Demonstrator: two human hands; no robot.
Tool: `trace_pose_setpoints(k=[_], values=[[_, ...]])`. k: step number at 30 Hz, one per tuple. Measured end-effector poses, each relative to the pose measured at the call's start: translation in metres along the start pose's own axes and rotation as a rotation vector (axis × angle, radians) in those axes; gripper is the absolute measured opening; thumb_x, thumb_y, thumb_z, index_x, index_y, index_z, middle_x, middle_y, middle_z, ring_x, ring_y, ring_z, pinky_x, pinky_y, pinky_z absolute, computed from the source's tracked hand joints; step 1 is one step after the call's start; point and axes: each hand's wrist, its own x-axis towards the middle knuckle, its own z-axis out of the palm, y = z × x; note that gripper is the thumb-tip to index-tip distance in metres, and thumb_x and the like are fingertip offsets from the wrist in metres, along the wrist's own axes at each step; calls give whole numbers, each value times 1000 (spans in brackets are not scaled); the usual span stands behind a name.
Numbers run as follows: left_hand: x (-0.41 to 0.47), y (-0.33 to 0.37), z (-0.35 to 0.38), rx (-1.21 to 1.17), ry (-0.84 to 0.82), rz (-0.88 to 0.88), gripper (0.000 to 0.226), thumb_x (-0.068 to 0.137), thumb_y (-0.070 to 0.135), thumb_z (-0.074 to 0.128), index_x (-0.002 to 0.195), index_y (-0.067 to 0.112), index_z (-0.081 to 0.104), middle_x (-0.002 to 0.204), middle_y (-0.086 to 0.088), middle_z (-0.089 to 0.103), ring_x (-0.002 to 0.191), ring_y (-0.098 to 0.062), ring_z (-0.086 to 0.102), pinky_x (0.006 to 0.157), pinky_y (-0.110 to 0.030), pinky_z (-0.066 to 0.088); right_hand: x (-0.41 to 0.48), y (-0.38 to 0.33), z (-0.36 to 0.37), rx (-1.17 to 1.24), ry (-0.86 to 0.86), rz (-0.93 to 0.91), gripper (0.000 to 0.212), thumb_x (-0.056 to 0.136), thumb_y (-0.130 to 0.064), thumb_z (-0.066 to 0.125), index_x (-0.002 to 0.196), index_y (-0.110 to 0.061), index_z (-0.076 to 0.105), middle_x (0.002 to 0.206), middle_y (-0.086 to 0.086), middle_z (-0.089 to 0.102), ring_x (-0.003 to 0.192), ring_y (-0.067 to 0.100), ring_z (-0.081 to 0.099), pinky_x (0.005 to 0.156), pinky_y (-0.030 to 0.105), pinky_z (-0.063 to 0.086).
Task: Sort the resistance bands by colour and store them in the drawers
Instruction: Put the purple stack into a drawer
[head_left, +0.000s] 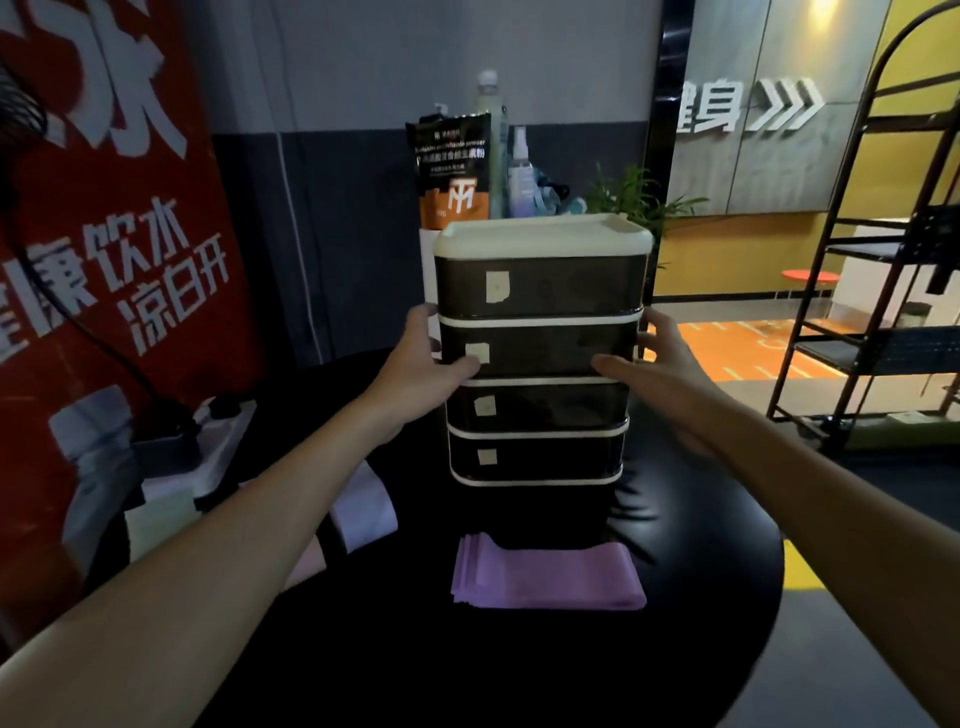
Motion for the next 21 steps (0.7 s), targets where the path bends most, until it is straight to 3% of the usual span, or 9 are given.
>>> trace_pose_setpoints(k=[3,5,7,10,13,15,17,19,21], values=[[5,-3,-7,-17,25,-6,75,90,24,71,149,30,24,112,12,56,113,-13,58,77,-19,43,7,1,8,-2,-64,11,75,82,-9,75,143,-26,35,131,4,52,108,16,60,79,26,53],[9,-4,-14,-19,25,-22,79,89,24,72,150,30,23,119,8,56,114,-14,57,75,-17,43,10,-7,11,-16,-93,4,72,85,-8,72,144,-23,34,122,-4,54,99,5,58,74,20,52],[13,-2,-19,-23,25,-15,84,87,25,75,152,32,22,128,6,55,116,-14,57,86,-22,47,14,-16,13,6,-80,-39,66,87,-6,69,143,-21,36,113,-14,55,93,-2,56,72,19,53],[18,2,-21,-55,34,22,82,84,21,74,151,33,29,131,8,57,121,-14,56,105,-39,47,21,-26,14,17,-54,-69,63,87,-8,70,140,-26,41,107,-24,54,102,7,60,91,33,52],[18,4,-19,-139,30,28,77,84,19,73,149,32,34,127,7,61,118,-13,59,100,-41,51,21,-29,14,32,-70,-63,60,85,-9,71,136,-29,47,113,-20,58,111,16,61,98,41,51],[16,5,-19,-225,20,5,70,87,15,71,146,32,38,125,2,65,112,-15,64,88,-36,56,20,-30,11,107,-77,-34,54,86,-5,69,131,-24,49,115,-12,62,106,15,64,89,37,54],[13,8,-20,-320,10,-35,61,90,8,66,142,31,43,123,-7,67,108,-19,67,77,-33,58,18,-33,10,211,-83,18,52,87,-2,67,131,-19,48,114,-5,65,90,6,69,68,25,55],[10,9,-23,-379,28,-63,54,92,5,64,136,30,45,123,-14,64,109,-22,66,79,-37,58,16,-35,8,282,-78,50,48,88,-1,65,128,-18,46,111,-1,65,78,2,69,54,19,52],[6,10,-26,-400,41,-64,53,91,5,64,133,31,43,122,-16,63,111,-23,64,87,-44,56,14,-34,7,304,-68,53,44,87,0,66,122,-18,46,113,4,64,86,11,68,57,23,51]])
